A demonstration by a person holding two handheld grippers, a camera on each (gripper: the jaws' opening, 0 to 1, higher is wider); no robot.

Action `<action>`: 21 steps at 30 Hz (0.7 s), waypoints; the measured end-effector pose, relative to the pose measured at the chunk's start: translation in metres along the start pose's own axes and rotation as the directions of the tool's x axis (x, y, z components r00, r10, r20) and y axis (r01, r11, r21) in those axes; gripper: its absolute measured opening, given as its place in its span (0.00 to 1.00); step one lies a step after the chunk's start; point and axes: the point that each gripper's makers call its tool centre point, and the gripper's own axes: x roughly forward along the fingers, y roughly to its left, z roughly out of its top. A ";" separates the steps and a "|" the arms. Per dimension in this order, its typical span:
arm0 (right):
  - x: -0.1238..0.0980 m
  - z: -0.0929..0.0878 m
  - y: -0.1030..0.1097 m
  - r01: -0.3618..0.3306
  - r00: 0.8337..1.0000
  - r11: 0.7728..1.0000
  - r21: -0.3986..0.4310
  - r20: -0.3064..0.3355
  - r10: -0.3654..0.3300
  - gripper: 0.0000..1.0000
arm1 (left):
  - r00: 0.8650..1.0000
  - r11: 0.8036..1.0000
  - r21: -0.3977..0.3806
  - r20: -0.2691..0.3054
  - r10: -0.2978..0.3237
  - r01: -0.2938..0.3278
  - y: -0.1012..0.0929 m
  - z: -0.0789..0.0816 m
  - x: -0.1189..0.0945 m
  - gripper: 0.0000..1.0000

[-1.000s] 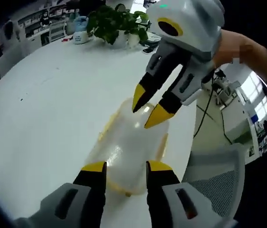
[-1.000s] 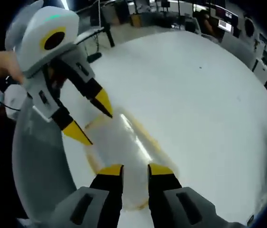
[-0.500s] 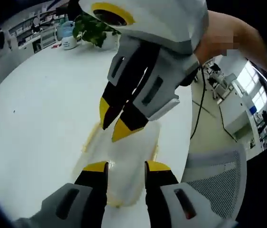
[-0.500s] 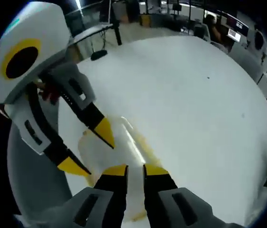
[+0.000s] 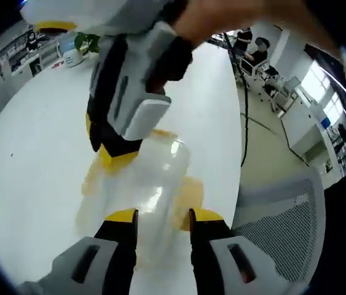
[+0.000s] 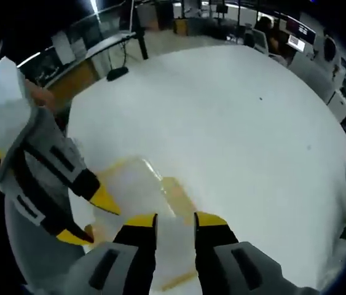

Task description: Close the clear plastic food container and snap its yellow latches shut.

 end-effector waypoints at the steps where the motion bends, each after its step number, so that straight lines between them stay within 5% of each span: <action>1: 0.000 0.000 -0.001 0.004 1.000 1.000 0.001 0.000 -0.004 0.23 | 1.000 1.000 -0.015 -0.009 -0.008 0.008 -0.005 -0.002 0.001 0.35; 13: -0.002 0.005 0.003 -0.075 0.997 0.997 -0.030 -0.023 0.074 0.30 | 0.994 0.989 0.099 -0.013 0.110 -0.109 0.011 0.000 0.000 0.49; 17: 0.000 0.004 -0.003 -0.077 0.996 0.996 -0.033 -0.043 0.075 0.31 | 0.981 0.963 0.211 -0.063 0.185 -0.168 0.017 -0.010 0.007 0.50; 18: 0.001 0.003 -0.003 -0.082 0.996 0.996 -0.031 -0.048 0.080 0.31 | 0.977 0.948 0.253 -0.038 0.210 -0.194 0.018 -0.006 0.008 0.50; 21: 0.002 0.001 -0.001 -0.097 0.993 0.994 -0.052 -0.068 0.094 0.31 | 0.975 0.947 0.255 -0.050 0.216 -0.197 0.013 -0.009 0.008 0.50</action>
